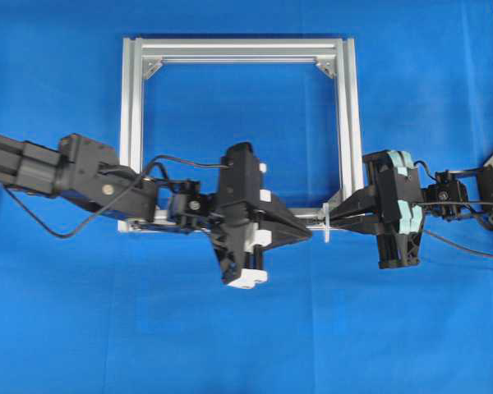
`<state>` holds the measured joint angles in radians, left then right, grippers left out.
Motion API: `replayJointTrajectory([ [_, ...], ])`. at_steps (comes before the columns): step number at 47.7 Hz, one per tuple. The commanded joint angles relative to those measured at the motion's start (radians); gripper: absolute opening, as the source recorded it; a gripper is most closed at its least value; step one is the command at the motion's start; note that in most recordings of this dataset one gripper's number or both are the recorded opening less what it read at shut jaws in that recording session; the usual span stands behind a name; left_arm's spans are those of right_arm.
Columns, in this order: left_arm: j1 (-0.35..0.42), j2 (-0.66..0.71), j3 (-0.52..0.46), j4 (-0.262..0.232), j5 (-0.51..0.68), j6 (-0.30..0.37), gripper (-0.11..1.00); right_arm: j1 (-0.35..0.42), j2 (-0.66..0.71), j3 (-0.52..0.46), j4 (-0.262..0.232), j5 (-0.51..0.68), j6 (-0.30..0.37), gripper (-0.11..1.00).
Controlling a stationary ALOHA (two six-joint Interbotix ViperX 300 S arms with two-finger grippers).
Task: Insert the wire through the string loop located on the right side.
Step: 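Swing the left gripper down toward the plug emerging from the loop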
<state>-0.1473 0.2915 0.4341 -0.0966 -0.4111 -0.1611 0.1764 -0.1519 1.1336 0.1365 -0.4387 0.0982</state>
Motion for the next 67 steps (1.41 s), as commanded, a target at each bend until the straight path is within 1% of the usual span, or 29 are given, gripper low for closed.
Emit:
replayJointTrajectory([
  [1, 0.005, -0.005, -0.043, 0.003, 0.012, 0.002, 0.00, -0.003, -0.008, -0.017, 0.002, -0.006, 0.000, -0.04],
  [12, 0.012, -0.002, -0.048, 0.003, 0.054, 0.000, 0.00, -0.003, -0.008, -0.017, 0.003, -0.006, 0.000, -0.04],
  [26, 0.009, 0.000, -0.051, 0.003, 0.060, 0.000, 0.01, -0.003, -0.008, -0.018, 0.002, -0.008, 0.000, -0.04],
  [29, 0.009, 0.000, -0.052, 0.003, 0.060, 0.002, 0.03, -0.003, -0.008, -0.017, 0.002, -0.009, 0.000, -0.04],
  [33, 0.009, 0.002, -0.054, 0.003, 0.060, 0.002, 0.21, -0.003, -0.008, -0.017, 0.002, -0.008, 0.000, -0.04],
  [41, 0.014, 0.002, -0.057, 0.003, 0.060, 0.002, 0.71, -0.003, -0.008, -0.018, 0.002, -0.008, 0.000, -0.04],
  [44, 0.014, 0.000, -0.060, 0.003, 0.060, 0.002, 0.84, -0.003, -0.008, -0.018, 0.002, -0.006, 0.000, -0.04],
  [46, 0.014, 0.002, -0.060, 0.003, 0.060, 0.002, 0.85, -0.003, -0.008, -0.018, 0.002, -0.006, 0.000, -0.04],
  [48, 0.014, 0.000, -0.060, 0.003, 0.060, 0.002, 0.81, -0.003, -0.008, -0.017, 0.002, -0.006, 0.000, -0.04],
  [50, 0.014, 0.000, -0.060, 0.003, 0.060, 0.002, 0.79, -0.003, -0.008, -0.018, 0.002, -0.006, 0.000, -0.04],
  [61, 0.014, 0.005, -0.051, 0.003, 0.069, 0.002, 0.81, -0.003, -0.008, -0.018, 0.002, -0.005, 0.000, -0.04],
  [67, 0.015, 0.032, -0.048, 0.003, 0.071, 0.002, 0.81, -0.003, -0.008, -0.018, 0.002, -0.008, 0.000, -0.04],
])
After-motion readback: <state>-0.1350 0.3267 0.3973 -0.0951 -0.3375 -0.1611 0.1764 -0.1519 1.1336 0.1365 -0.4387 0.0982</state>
